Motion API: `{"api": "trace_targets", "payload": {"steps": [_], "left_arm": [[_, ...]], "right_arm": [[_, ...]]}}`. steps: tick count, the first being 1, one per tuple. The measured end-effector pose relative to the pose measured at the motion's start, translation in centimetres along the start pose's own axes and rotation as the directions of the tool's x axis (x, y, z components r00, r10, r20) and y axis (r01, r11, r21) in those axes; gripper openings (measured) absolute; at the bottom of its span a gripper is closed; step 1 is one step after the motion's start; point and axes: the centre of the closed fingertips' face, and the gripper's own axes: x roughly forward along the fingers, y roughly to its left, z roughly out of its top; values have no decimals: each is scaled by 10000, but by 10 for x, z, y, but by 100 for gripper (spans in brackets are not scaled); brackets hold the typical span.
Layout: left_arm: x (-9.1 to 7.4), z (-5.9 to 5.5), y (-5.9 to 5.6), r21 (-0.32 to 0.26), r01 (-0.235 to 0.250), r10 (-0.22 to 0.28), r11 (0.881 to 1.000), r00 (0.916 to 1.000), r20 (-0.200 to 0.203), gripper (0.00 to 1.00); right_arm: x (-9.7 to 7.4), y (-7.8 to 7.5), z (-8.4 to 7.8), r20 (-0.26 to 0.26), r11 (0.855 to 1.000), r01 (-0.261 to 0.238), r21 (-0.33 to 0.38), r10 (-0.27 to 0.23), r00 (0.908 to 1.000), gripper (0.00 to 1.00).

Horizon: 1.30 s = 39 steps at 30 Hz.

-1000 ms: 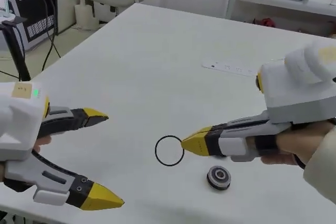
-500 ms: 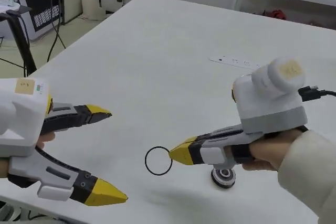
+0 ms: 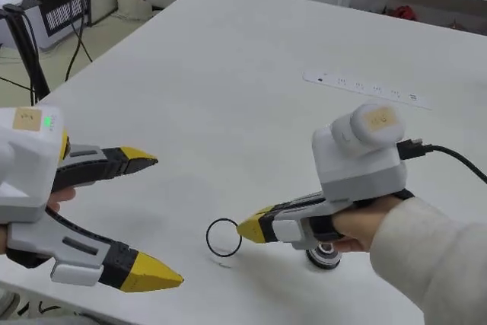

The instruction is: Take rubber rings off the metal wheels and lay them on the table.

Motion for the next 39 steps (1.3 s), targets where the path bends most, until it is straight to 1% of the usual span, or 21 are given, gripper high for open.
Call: {"api": "trace_targets", "payload": {"steps": [7, 13, 15, 19, 23, 26, 31, 33, 34, 36, 38, 39], "left_arm": [[0, -2, -1, -82, -2, 2, 10000, 10000, 10, 98], [-2, -2, 0, -108, -41, 41, 9999, 10000, 6, 98], [-3, -2, 1, -118, -86, 86, 9999, 10000, 18, 98], [-5, 0, 2, -125, -149, 150, 9998, 9999, 56, 98], [-9, 3, 3, -77, -257, 258, 9996, 9996, 82, 98], [-12, 6, 3, -83, -323, 325, 9994, 9994, 135, 98], [-14, 10, 3, 28, -363, 362, 9993, 9992, 139, 98], [-14, 13, 3, 51, -376, 375, 9993, 9991, 195, 98], [-14, 16, 4, 66, -375, 373, 9993, 9990, 230, 98], [-14, 20, 4, 97, -369, 366, 9993, 9989, 290, 98], [-13, 25, 4, 162, -349, 342, 9993, 9987, 373, 98], [-13, 28, 4, 195, -325, 317, 9993, 9986, 417, 98]], "right_arm": [[4, -14, -10, -120, 9983, 580, 93, -578, 9983, 0], [6, -22, -15, -206, 9956, 932, -17, -932, 9954, 0], [6, -23, -16, -239, 9954, 956, -88, -958, 9951, 0], [2, -26, -14, -142, 9939, 1081, -202, -1084, 9940, 1], [-7, -29, -7, 99, 9928, 1176, -243, -1174, 9930, 5], [-18, -31, -1, 318, 9913, 1277, -331, -1267, 9914, 5], [-41, -33, 8, 697, 9890, 1415, -434, -1382, 9879, 6], [-53, -35, 10, 887, 9868, 1541, -490, -1494, 9848, 6], [-55, -35, 11, 921, 9867, 1551, -487, -1502, 9844, 6], [-66, -34, 12, 1087, 9865, 1552, -515, -1489, 9829, 8], [-77, -32, 12, 1287, 9846, 1569, -772, -1462, 9808, 10], [-83, -31, 13, 1464, 9837, 1589, -843, -1455, 9785, 11]]}}
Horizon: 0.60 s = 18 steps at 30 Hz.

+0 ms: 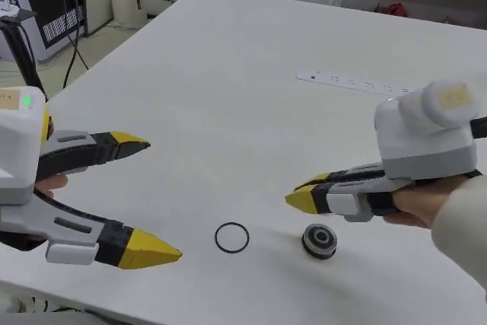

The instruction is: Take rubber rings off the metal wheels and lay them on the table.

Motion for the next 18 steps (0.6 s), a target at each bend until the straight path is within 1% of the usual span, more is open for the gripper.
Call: {"api": "trace_targets", "payload": {"steps": [5, 9, 11, 14, 15, 18], "left_arm": [[3, 14, 1, 111, 99, -101, 9999, 9997, 217, 98], [8, 21, 0, 262, 186, -192, 9995, 9995, 248, 97], [11, 24, -2, 320, 298, -307, 9990, 9992, 251, 97], [14, 28, -4, 416, 412, -421, 9983, 9989, 223, 97], [15, 29, -5, 489, 470, -480, 9977, 9987, 197, 97], [19, 35, -6, 577, 567, -578, 9967, 9982, 187, 97]], "right_arm": [[-25, -4, -1, 416, 10000, -34, 22, 33, 9991, 13], [-43, -10, -3, 817, 9998, 181, 51, -185, 9965, 13], [-49, -14, -7, 879, 9994, 338, 27, -339, 9955, 14], [-55, -17, -14, 906, 9990, 435, 95, -441, 9949, 14], [-57, -18, -18, 896, 9986, 516, 96, -522, 9946, 14], [-61, -19, -28, 847, 9984, 554, 87, -560, 9948, 14]]}}
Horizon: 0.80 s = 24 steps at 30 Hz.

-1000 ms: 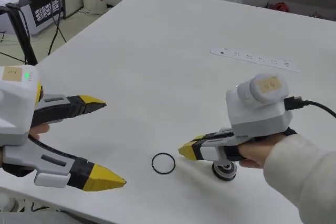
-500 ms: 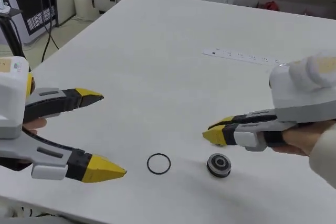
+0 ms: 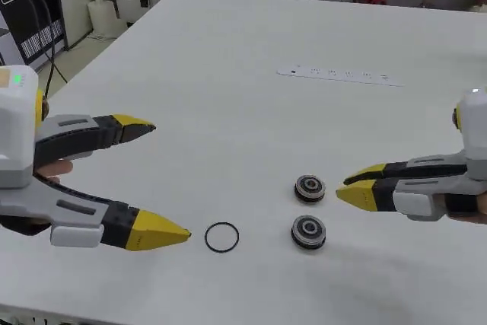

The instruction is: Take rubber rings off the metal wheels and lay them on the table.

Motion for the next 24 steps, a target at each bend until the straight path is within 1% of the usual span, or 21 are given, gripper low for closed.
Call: {"api": "trace_targets", "payload": {"steps": [4, 5, 8, 9, 10, 14, 17, 21, 24], "left_arm": [[5, 10, -1, 108, 149, -150, 9998, 9998, 91, 97], [8, 14, -2, 167, 200, -202, 9997, 9997, 132, 97], [14, 27, -3, 501, 278, -292, 9984, 9992, 273, 92], [16, 30, -4, 525, 326, -342, 9981, 9990, 304, 92], [18, 35, -5, 553, 406, -427, 9976, 9984, 369, 92], [28, 45, -10, 811, 665, -704, 9945, 9965, 456, 91], [37, 55, -16, 954, 927, -995, 9911, 9926, 690, 90], [47, 62, -20, 1085, 1203, -1288, 9868, 9889, 746, 88], [56, 63, -24, 1184, 1506, -1589, 9815, 9852, 644, 86]], "right_arm": [[-3, -2, -10, -73, 10000, 37, 14, -37, 10000, 15], [-4, -2, -12, -53, 10000, 18, 44, -18, 10000, 15], [-4, -2, -15, 151, 10000, -51, 23, 50, 9999, 16], [-4, -1, -15, 190, 10000, -69, 47, 68, 9998, 16], [-3, -1, -17, 217, 9999, -112, 96, 110, 9997, 17], [-1, -1, -24, 127, 9998, -173, 74, 172, 9998, 17], [0, 0, -29, 77, 9998, -216, 41, 215, 9997, 18], [3, 0, -35, 35, 9995, -291, 108, 291, 9996, 19], [5, -1, -39, 2, 9994, -309, 184, 309, 9995, 19]]}}
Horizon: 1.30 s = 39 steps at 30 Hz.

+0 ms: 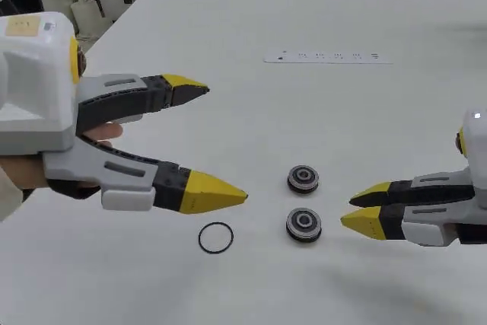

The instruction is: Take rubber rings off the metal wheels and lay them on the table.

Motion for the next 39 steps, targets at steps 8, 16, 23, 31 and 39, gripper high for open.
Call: {"api": "trace_targets", "payload": {"steps": [8, 16, 23, 31, 39], "left_arm": [[30, 0, -4, 122, 588, -586, 9982, 9982, -134, 80], [56, -7, -4, 184, 910, -905, 9957, 9956, -262, 74], [76, -24, -9, 143, 1140, -1132, 9934, 9923, -505, 62], [91, -52, -18, 63, 1401, -1387, 9901, 9847, -1052, 50], [104, -75, -23, -94, 1520, -1517, 9883, 9769, -1502, 41]], "right_arm": [[11, 0, -1, 29, 10000, -65, 3, 65, 10000, 21], [21, 0, -7, -176, 9995, -163, -263, 159, 9997, 25], [30, 2, -14, -412, 9986, -324, -427, 306, 9987, 28], [38, 1, -19, -614, 9975, -412, -569, 377, 9974, 29], [42, -2, -22, -730, 9967, -434, -684, 383, 9966, 28]]}}
